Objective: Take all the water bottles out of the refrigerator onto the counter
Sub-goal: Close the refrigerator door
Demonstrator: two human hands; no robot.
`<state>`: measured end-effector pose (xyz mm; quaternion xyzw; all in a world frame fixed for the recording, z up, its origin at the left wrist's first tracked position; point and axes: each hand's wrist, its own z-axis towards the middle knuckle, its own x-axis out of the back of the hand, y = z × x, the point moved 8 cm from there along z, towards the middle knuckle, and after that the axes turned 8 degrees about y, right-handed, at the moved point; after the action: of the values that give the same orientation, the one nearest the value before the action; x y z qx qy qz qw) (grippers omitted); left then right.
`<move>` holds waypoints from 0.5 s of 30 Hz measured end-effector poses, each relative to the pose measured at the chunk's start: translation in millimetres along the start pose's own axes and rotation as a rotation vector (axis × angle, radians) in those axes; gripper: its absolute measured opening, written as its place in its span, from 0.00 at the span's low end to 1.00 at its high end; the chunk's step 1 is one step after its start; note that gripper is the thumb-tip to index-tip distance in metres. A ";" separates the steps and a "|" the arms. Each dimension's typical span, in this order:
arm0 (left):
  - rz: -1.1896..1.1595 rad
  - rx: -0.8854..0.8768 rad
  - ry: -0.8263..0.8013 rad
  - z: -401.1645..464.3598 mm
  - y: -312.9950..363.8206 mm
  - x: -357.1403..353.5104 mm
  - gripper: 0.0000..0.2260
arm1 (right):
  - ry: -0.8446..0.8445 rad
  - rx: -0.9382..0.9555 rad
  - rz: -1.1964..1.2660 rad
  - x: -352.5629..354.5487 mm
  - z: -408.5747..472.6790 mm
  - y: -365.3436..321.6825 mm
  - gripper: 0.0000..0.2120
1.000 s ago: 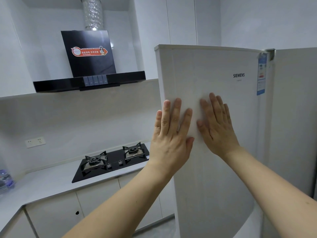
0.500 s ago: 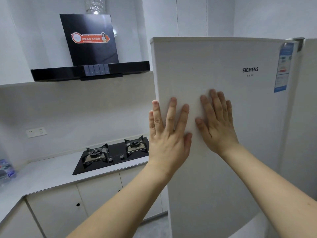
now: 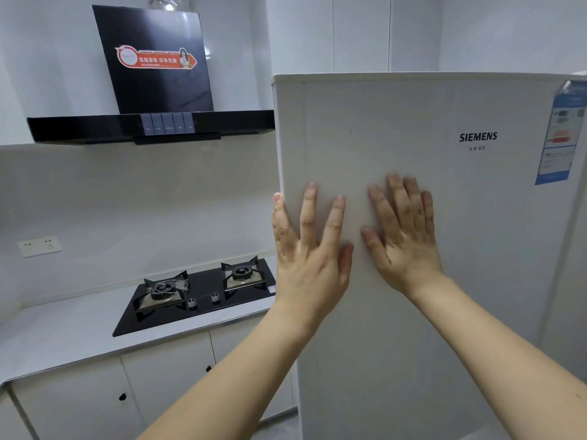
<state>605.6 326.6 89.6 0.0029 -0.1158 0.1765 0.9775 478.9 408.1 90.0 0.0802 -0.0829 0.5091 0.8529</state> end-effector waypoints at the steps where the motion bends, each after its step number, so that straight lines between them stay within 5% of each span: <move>1: -0.009 0.000 0.006 1.0 -4.3 -5.0 0.29 | 0.006 -0.006 -0.007 -4.5 1.4 2.3 0.29; 15: -0.137 -0.031 0.027 17.4 -57.7 -79.8 0.28 | 0.061 0.021 -0.134 -69.0 18.4 14.7 0.30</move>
<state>548.9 244.1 90.4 -0.0068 -0.1047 0.1075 0.9887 432.5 351.9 93.3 0.0791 -0.0461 0.4541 0.8862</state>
